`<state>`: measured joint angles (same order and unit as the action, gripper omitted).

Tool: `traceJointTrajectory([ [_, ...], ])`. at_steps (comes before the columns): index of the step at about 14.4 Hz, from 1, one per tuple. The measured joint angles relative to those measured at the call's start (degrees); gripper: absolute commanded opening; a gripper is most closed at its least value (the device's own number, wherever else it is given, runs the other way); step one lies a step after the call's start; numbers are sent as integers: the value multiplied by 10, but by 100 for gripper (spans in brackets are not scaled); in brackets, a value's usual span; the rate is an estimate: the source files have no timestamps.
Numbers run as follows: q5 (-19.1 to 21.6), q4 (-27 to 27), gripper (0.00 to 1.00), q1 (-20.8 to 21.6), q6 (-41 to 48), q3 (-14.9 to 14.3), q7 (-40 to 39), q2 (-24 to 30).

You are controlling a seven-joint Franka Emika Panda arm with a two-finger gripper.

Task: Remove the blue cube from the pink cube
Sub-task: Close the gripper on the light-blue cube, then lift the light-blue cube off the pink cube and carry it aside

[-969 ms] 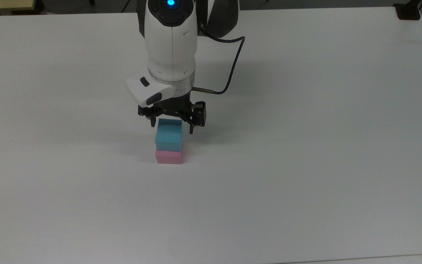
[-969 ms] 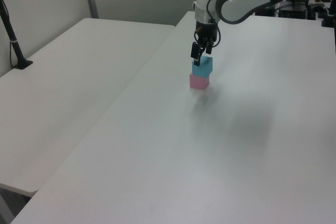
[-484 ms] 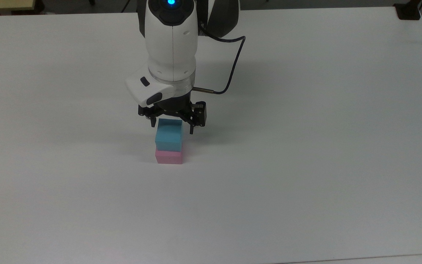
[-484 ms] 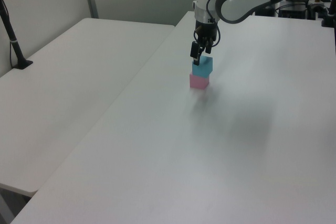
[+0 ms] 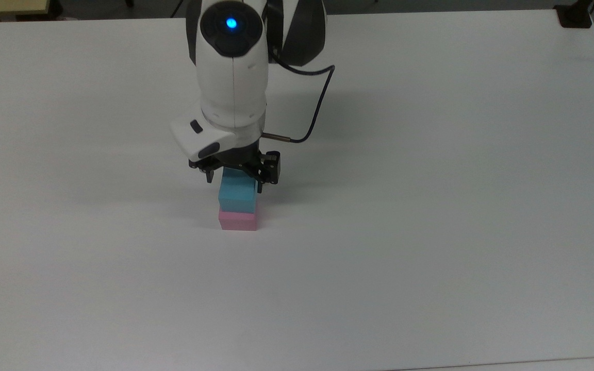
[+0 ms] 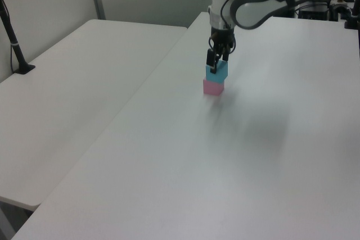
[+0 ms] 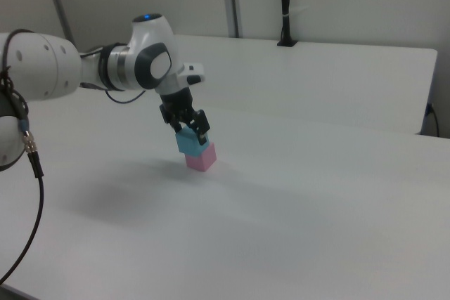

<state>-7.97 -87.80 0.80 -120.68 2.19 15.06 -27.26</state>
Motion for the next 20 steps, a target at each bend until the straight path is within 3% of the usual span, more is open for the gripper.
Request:
traceJointTrajectory([
  [1,-2,0,32,2,0,0,0,-8],
  [2,-2,1,29,3,0,1,0,-14],
  [7,-1,16,31,-12,5,-1,-9,-1],
  [10,4,18,32,-45,15,-5,-51,12],
  [14,3,12,41,-103,-25,-9,-105,-16],
  [15,1,10,52,-114,-46,-9,-114,-28],
  [17,-5,5,100,-134,-79,-9,-125,-56],
  [20,-6,6,100,-146,-94,-9,-127,-73],
])
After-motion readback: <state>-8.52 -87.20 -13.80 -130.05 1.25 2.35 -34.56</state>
